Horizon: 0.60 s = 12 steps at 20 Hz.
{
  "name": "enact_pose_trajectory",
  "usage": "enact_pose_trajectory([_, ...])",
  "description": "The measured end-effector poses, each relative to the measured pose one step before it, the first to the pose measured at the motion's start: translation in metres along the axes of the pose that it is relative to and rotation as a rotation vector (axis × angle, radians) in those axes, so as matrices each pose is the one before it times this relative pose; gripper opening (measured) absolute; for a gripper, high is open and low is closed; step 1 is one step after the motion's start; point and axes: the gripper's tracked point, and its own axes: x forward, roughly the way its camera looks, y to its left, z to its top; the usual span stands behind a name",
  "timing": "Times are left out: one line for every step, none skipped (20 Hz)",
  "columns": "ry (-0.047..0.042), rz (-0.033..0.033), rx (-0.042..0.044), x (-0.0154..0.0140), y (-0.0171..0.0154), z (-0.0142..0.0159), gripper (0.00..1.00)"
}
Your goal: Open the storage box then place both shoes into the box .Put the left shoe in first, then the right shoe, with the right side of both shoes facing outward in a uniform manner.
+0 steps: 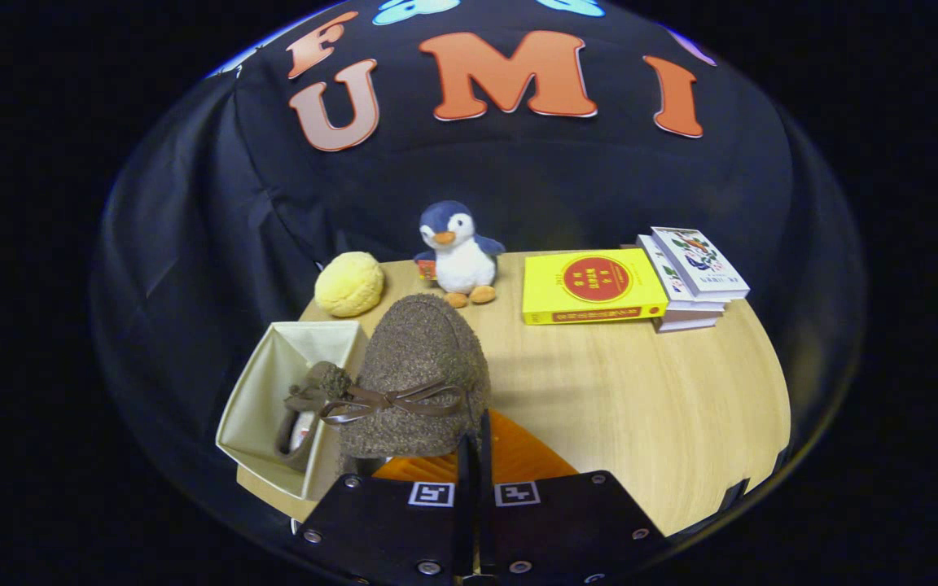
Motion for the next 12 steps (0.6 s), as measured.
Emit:
enact_pose_trajectory([0.00316,0.01488,-0.00830,0.00195,0.01641,0.00383,0.04])
enact_pose_trajectory([0.00373,0.01285,-0.00884,0.00258,0.01619,0.00279,0.04])
enact_pose_trajectory([0.00092,0.00718,-0.00803,0.00279,0.01452,0.00317,0.04])
enact_pose_trajectory([0.00287,0.00495,-0.00869,0.00298,0.01409,0.00140,0.04])
enact_pose_trajectory([0.00709,0.01118,-0.01740,0.00429,0.01739,0.00109,0.04])
enact_pose_trajectory([0.00793,0.00887,-0.00793,0.00326,0.01273,0.00095,0.04])
enact_pose_trajectory([0.01076,0.00981,-0.00547,0.00686,0.01341,-0.00075,0.04])
enact_pose_trajectory([0.01003,0.00553,0.00122,0.00557,0.01050,-0.00016,0.04])
enact_pose_trajectory([0.00949,0.00524,-0.00368,0.00447,0.01138,0.00024,0.04])
enact_pose_trajectory([0.00785,-0.00107,-0.00240,0.00453,0.00807,0.00005,0.04])
enact_pose_trajectory([0.00739,-0.00729,-0.00185,0.00597,0.00574,-0.00176,0.04])
enact_pose_trajectory([0.00877,-0.01270,-0.00055,0.00590,0.00446,-0.00162,0.04])
